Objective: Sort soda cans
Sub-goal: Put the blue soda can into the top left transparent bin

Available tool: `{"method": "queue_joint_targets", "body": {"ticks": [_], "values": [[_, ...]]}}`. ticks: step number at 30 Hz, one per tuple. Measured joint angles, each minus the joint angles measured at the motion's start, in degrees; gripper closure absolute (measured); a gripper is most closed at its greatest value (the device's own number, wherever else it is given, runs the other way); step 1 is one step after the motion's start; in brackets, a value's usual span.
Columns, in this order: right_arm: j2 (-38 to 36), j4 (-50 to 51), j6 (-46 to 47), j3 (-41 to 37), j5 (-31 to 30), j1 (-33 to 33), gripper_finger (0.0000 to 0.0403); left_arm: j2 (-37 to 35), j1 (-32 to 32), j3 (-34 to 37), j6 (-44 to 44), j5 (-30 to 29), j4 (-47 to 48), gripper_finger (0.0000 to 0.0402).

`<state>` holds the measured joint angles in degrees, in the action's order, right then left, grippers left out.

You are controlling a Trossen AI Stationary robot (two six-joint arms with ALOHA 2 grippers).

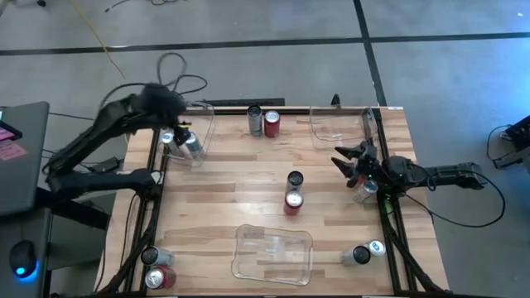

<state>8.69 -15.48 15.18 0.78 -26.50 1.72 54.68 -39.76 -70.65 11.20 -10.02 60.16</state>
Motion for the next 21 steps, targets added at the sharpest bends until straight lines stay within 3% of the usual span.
{"method": "queue_joint_targets", "body": {"ticks": [8,16,21], "values": [[0.0,0.1,-0.5,5.4,4.4,0.0,0.0132,-8.3,5.1,4.3,-6.2,8.7,-13.2,0.0140],[0.0,13.4,0.3,13.7,4.0,0.0,0.0132,-10.4,14.2,14.4,-7.8,9.7,-34.9,0.0140],[0.0,27.7,6.3,19.7,3.4,0.0,0.0132,-8.6,17.9,20.1,-8.1,9.8,-44.7,0.0140]]}}
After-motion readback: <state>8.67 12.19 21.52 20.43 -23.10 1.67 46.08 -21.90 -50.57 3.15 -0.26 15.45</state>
